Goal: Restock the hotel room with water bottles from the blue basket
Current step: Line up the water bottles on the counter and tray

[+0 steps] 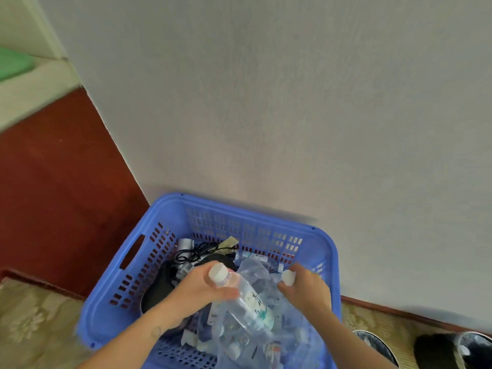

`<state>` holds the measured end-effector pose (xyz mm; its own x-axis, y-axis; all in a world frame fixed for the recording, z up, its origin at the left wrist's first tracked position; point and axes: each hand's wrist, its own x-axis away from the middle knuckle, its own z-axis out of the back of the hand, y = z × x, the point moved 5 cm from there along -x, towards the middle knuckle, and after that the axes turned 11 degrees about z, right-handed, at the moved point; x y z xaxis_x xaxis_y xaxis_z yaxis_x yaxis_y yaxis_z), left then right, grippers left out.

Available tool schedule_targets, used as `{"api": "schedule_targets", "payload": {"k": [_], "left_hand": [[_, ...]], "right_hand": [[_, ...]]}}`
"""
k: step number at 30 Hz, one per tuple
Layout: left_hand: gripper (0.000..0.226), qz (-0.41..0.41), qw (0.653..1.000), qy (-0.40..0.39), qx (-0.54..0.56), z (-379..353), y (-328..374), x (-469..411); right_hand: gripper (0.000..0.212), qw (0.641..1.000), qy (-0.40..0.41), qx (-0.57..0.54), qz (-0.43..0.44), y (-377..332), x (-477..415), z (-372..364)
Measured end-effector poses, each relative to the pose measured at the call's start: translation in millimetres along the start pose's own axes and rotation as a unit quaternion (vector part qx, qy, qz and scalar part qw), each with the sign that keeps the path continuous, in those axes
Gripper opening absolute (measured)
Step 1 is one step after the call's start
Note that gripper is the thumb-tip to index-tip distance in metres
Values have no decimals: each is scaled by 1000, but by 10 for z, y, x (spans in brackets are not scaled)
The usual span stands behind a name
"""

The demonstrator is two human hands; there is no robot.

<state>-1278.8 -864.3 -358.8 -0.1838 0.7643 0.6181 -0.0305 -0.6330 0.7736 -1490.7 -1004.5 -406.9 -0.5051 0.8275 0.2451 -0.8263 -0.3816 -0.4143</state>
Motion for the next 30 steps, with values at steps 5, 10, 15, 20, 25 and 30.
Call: {"api": "schedule_targets", "payload": {"k": [5, 10, 15, 20, 25, 30], "left_hand": [[51, -17, 994, 7, 110, 315, 92, 433], [47, -68, 982, 43, 170, 839, 197, 998], [49, -172, 966, 91, 173, 1485, 378, 1721], [33, -234, 937, 142, 217, 2184, 308, 2507], [53, -267, 908, 206, 250, 2791, 196, 3259], [45, -301, 880, 211, 301, 3346, 144, 3808]], "right_hand": [[14, 989, 86, -97, 78, -643, 37, 589], [14, 960, 149, -113, 208, -1736, 179, 1003], [16, 923, 173, -182, 292, -2867, 471, 1208], [16, 863, 237, -276, 352, -3975, 906, 1351], [18, 811, 235, -345, 409, -5041, 1348, 1510], [24, 778, 208, -382, 453, -5833, 1672, 1632]]}}
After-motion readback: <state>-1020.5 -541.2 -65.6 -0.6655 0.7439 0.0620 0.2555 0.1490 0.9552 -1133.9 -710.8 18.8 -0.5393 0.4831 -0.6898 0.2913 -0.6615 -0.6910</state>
